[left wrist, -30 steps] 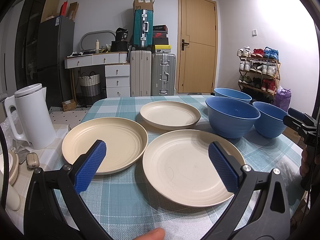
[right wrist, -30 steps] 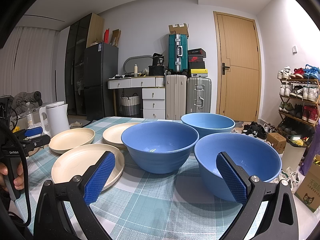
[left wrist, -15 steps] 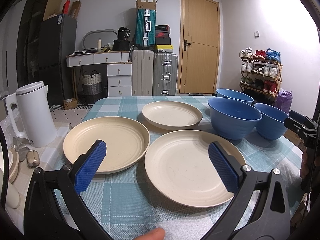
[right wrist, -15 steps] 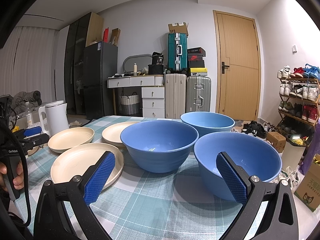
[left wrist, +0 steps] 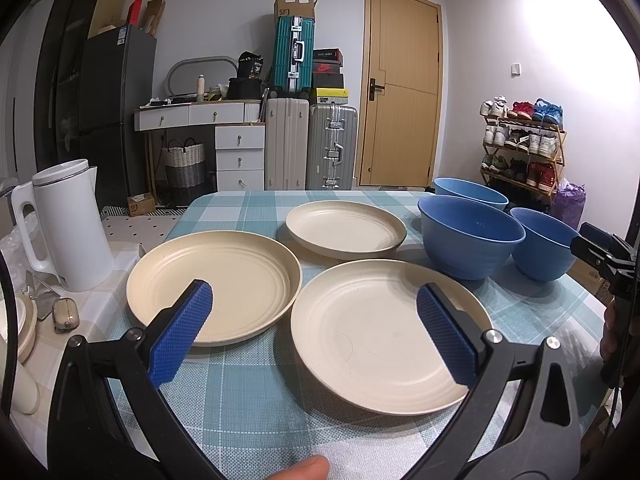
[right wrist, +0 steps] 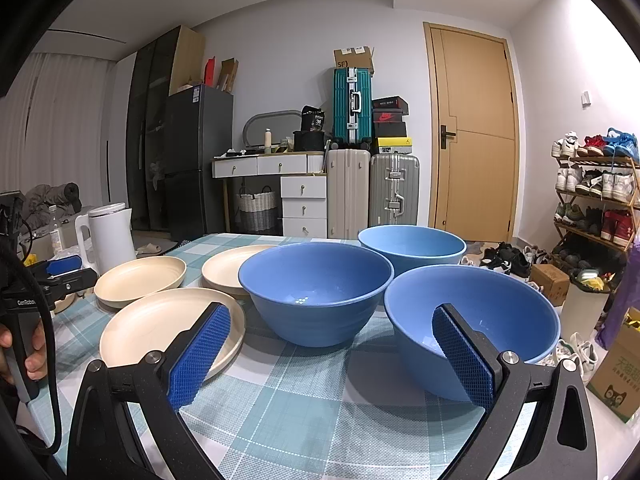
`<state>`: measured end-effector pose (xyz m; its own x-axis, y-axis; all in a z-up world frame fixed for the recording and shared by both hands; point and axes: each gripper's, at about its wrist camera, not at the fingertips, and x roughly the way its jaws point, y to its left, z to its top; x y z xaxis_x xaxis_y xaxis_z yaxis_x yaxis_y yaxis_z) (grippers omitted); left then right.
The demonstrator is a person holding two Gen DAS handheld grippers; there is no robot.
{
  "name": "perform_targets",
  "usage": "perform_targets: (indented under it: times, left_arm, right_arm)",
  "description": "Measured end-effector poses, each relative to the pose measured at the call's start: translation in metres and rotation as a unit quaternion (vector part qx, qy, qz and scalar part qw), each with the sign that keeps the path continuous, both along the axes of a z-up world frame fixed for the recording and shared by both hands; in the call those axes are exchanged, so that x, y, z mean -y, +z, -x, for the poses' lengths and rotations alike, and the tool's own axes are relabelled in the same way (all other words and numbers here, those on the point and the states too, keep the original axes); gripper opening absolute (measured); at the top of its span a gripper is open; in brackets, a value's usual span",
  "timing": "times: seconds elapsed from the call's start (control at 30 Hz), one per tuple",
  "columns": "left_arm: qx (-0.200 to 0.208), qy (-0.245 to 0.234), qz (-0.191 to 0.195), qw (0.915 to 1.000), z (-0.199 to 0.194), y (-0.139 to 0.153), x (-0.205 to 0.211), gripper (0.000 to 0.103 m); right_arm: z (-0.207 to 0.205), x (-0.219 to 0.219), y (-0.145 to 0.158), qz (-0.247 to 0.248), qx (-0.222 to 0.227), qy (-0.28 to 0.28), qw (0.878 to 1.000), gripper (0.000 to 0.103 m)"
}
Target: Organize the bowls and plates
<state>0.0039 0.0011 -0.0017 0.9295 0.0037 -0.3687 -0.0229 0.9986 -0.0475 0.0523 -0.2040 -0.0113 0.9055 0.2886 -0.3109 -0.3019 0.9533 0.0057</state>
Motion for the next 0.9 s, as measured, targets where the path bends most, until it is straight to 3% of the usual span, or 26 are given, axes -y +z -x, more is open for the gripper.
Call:
perform_targets:
  times: [0.5, 0.7, 0.9]
  left_arm:
    - [-0.012, 0.017, 0.026, 0.9995, -0.002, -0.002, -0.014, 0.102]
    - [-0.017, 0.033, 0.003, 0.9993, -0.002, 0.0, -0.014, 0.102]
    - [-0.031, 0.042, 0.015, 0.9985, -0.004, 0.007, -0.021, 0.102]
  right_arm:
    - [-0.011, -0.002, -0.002, 0.004, -0.029, -0.007, 1.0, 0.103]
    - [-0.019, -0.003, 0.002, 0.007, -0.039, -0.008, 0.999, 0.103]
    - [-0.023, -0.018, 0.013, 0.018, -0.04, 0.006, 0.999, 0.103]
